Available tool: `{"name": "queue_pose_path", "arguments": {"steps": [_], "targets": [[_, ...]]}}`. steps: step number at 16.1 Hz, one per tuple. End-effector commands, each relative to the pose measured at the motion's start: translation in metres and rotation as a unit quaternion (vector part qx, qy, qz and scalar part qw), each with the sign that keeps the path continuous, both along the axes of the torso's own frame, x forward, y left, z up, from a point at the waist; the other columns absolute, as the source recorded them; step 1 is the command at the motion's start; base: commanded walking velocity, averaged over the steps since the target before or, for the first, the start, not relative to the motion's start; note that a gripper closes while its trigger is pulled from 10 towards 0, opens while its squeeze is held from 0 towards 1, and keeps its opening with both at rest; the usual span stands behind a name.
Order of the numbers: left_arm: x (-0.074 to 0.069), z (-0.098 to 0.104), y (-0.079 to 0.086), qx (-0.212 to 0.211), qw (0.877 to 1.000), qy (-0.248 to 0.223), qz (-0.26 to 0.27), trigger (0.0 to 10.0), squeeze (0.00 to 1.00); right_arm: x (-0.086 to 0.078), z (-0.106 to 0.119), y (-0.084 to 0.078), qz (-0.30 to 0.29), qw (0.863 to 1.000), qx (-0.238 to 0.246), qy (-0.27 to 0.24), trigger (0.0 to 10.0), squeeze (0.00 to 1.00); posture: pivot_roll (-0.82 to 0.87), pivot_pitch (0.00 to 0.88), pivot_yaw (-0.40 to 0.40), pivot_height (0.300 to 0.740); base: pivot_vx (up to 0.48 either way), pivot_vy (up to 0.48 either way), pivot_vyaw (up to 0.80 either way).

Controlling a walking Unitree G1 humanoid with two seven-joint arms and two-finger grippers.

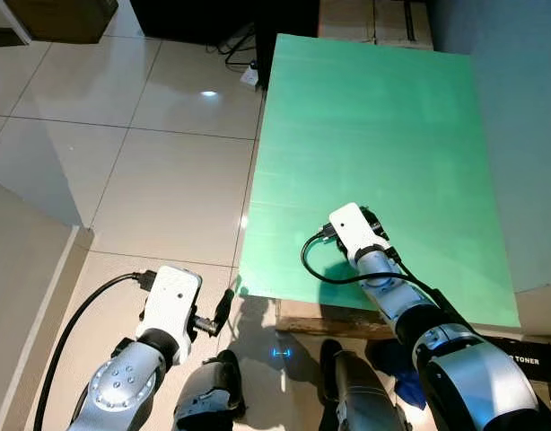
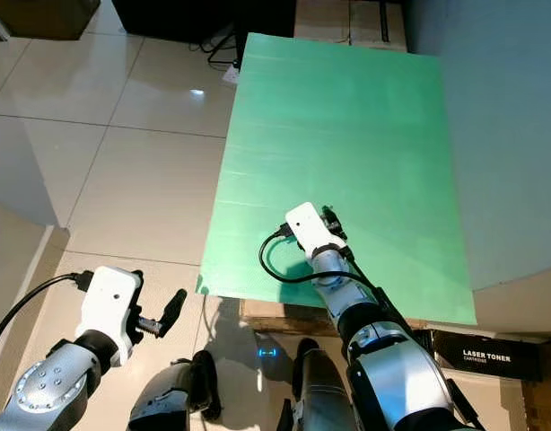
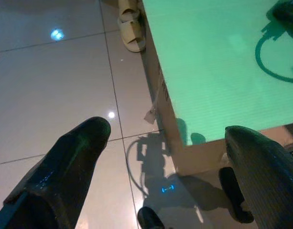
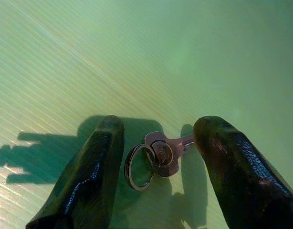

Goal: Hang keys on a hook

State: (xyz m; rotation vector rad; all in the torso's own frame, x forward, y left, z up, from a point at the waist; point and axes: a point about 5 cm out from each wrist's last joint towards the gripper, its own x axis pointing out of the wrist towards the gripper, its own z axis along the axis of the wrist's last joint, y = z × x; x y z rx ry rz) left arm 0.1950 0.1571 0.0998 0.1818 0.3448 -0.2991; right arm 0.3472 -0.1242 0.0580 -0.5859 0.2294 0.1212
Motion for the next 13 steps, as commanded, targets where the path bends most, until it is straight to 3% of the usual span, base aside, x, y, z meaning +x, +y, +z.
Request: {"name": "queue_pose_path", "arguments": {"steps": [1, 5, 6, 7, 8, 13], "targets": [[-0.0046, -0.0005, 0.0011, 0.005, 1.000, 0.007, -0.001, 10.0, 0.00, -0.0104, -0.0167, -0.0032, -0.008, 0.999, -0.006, 0.037, 10.0, 0.00, 0.06, 0.372, 0.042, 0.723, 0.000, 0.000, 0.00], [-0.0037, -0.0016, -0.0001, 0.004, 1.000, 0.007, -0.002, 10.0, 0.00, -0.0112, -0.0172, -0.0037, -0.010, 0.999, -0.007, 0.034, 10.0, 0.00, 0.05, 0.365, 0.039, 0.723, 0.000, 0.000, 0.00], [-0.0032, -0.0020, -0.0011, 0.004, 1.000, 0.006, -0.003, 10.0, 0.00, -0.0118, -0.0175, -0.0043, -0.009, 0.999, -0.009, 0.031, 1.0, 0.00, 0.05, 0.360, 0.036, 0.723, 0.000, 0.000, 0.00], [-0.0031, -0.0020, -0.0014, 0.003, 1.000, 0.006, -0.003, 10.0, 0.00, -0.0120, -0.0178, -0.0044, -0.008, 0.999, -0.009, 0.031, 1.0, 0.00, 0.05, 0.357, 0.035, 0.723, 0.000, 0.000, 0.00], [-0.0028, -0.0019, -0.0017, 0.003, 1.000, 0.005, -0.003, 10.0, 0.00, -0.0124, -0.0181, -0.0048, -0.008, 0.999, -0.009, 0.031, 0.0, 0.00, 0.05, 0.355, 0.034, 0.723, 0.000, 0.000, 0.00], [-0.0006, -0.0001, -0.0034, 0.001, 1.000, 0.001, -0.003, 10.0, 0.00, -0.0134, -0.0188, -0.0080, -0.008, 1.000, -0.011, 0.027, 0.0, 0.00, 0.04, 0.343, 0.028, 0.723, 0.000, 0.000, 0.00]]}}
